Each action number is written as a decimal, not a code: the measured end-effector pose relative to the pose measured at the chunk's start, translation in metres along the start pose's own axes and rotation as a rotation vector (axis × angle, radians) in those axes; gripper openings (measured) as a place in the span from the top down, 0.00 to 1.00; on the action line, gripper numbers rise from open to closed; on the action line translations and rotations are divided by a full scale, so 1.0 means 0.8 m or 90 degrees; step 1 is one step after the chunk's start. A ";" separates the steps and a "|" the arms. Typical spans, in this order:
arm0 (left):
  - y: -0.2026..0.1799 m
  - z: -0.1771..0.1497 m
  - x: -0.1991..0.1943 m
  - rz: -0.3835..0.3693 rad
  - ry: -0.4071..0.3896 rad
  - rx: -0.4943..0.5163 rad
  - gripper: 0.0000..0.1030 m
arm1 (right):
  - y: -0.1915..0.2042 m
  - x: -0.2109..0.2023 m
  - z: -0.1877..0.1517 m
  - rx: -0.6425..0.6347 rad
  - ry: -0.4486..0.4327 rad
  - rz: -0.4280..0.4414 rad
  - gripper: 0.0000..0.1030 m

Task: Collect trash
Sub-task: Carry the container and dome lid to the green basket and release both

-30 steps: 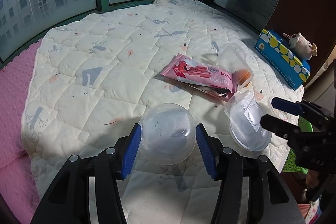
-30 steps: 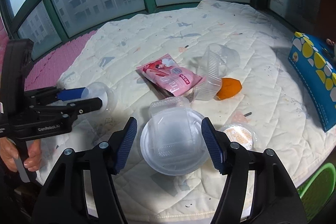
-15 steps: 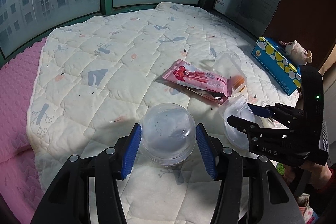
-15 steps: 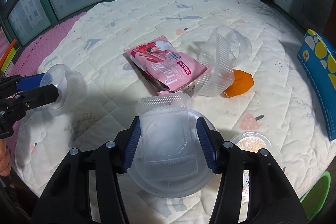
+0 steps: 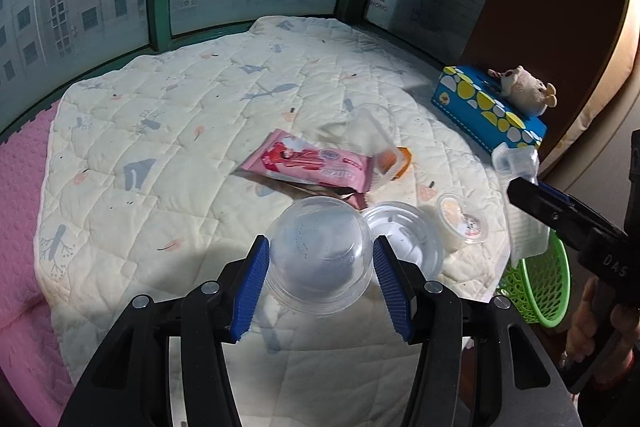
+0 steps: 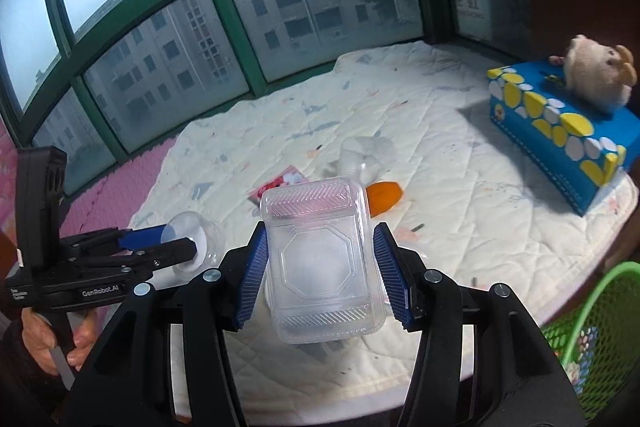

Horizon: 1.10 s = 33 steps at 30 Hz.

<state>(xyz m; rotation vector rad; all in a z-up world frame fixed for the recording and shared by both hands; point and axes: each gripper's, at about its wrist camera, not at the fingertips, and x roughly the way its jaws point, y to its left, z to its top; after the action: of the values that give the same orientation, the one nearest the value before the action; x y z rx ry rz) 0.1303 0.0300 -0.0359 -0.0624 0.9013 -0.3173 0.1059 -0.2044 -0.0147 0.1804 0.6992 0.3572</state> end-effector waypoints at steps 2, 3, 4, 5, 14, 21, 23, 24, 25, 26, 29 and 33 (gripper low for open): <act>-0.019 0.003 0.002 -0.019 0.000 0.011 0.50 | -0.025 -0.030 -0.002 0.020 -0.018 -0.021 0.48; -0.030 0.005 0.003 -0.031 0.001 0.016 0.50 | -0.039 -0.044 -0.004 0.032 -0.023 -0.034 0.48; -0.041 0.005 0.005 -0.039 0.002 0.023 0.50 | -0.056 -0.059 -0.008 0.048 -0.029 -0.054 0.48; -0.053 0.006 0.007 -0.047 0.003 0.030 0.50 | -0.074 -0.073 -0.012 0.061 -0.034 -0.074 0.48; -0.158 0.009 0.030 -0.110 0.022 0.101 0.50 | -0.228 -0.135 -0.092 0.156 0.014 -0.274 0.48; -0.220 0.009 0.044 -0.135 0.042 0.145 0.50 | -0.307 -0.130 -0.154 0.250 0.068 -0.317 0.48; -0.233 0.008 0.046 -0.138 0.043 0.157 0.49 | -0.317 -0.126 -0.164 0.267 0.071 -0.322 0.48; -0.239 0.008 0.047 -0.140 0.046 0.162 0.50 | -0.321 -0.124 -0.169 0.274 0.075 -0.324 0.48; -0.244 0.008 0.048 -0.142 0.047 0.167 0.49 | -0.325 -0.122 -0.174 0.285 0.078 -0.317 0.48; -0.249 0.008 0.049 -0.144 0.049 0.172 0.49 | -0.327 -0.121 -0.176 0.293 0.077 -0.315 0.48; -0.262 0.008 0.053 -0.151 0.053 0.179 0.49 | -0.331 -0.120 -0.182 0.295 0.081 -0.321 0.48; -0.274 0.006 0.057 -0.160 0.058 0.183 0.49 | -0.337 -0.124 -0.184 0.306 0.084 -0.318 0.47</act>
<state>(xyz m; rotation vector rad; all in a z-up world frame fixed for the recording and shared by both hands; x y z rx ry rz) 0.1067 -0.1923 -0.0266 0.1068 0.9319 -0.6852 0.0092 -0.4849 -0.1423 0.4283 0.9245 -0.2859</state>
